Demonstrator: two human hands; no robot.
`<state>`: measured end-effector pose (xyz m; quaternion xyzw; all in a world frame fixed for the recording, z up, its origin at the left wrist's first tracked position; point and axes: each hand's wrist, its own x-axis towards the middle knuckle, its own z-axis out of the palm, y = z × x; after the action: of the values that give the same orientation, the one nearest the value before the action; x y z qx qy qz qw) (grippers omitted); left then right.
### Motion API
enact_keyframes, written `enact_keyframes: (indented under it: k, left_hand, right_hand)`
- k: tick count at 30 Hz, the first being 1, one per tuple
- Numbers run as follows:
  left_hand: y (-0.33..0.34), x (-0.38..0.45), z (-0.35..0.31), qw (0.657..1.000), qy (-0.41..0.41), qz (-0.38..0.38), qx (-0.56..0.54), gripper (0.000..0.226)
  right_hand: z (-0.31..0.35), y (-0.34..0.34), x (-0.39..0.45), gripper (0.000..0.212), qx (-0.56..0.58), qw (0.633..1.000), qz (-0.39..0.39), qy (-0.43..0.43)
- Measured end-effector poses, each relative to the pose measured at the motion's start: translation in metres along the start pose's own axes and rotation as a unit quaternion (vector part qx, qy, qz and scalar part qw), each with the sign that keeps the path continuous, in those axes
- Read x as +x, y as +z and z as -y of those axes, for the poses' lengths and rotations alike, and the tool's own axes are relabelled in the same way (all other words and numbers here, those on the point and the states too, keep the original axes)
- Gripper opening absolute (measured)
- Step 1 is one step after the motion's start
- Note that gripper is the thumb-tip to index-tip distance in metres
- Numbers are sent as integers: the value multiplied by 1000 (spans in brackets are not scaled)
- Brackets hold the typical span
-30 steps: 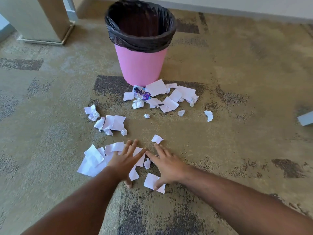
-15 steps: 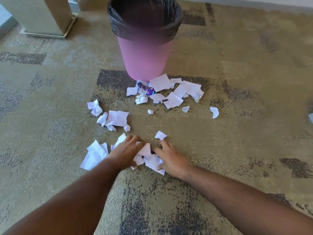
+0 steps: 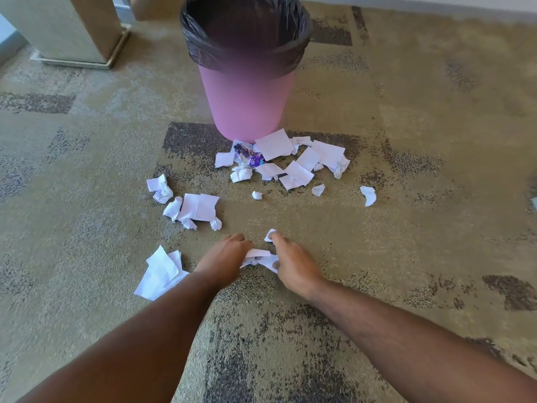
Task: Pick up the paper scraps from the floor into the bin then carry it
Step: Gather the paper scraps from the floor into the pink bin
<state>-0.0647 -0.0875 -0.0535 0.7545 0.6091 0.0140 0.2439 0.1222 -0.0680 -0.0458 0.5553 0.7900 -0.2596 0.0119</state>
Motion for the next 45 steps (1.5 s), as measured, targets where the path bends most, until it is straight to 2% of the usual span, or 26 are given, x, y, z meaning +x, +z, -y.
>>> enact_keyframes:
  k: [3,5,7,12,16,24,29,32,37,42,45]
  left_hand:
    - [-1,3,-2,1000,-14,0,-18,29]
    - [-2,6,-4,999,-25,2,-35,33]
    - [-3,8,-6,998,-36,2,-48,34]
    - [1,16,-13,994,-73,-20,-81,19]
    - [2,21,-18,990,-99,-27,-99,26]
    - [-1,26,-23,984,-117,-39,-129,22]
    - [-20,35,-27,980,-122,-62,-141,23]
    - [-50,50,-28,979,-111,-100,-136,23]
    - [-134,87,-32,973,-56,-197,-105,22]
    - [-236,124,-32,950,16,-307,-60,24]
    - [-292,137,-35,937,47,-341,-53,30]
  right_hand:
    - [0,-5,14,89,22,998,11,50]
    - [0,-10,21,95,38,996,30,81]
    - [0,-13,26,86,68,991,38,106]
    - [5,-5,27,44,98,990,-6,105]
    - [6,-1,27,22,117,987,-21,104]
    - [6,-9,27,11,134,984,-25,111]
    - [8,-28,32,22,151,983,-31,95]
    - [16,-57,43,23,171,980,-63,76]
    - [41,-128,84,17,192,964,-177,43]
    - [76,-209,121,17,203,935,-290,-12]
    - [96,-254,144,16,199,919,-338,-39]
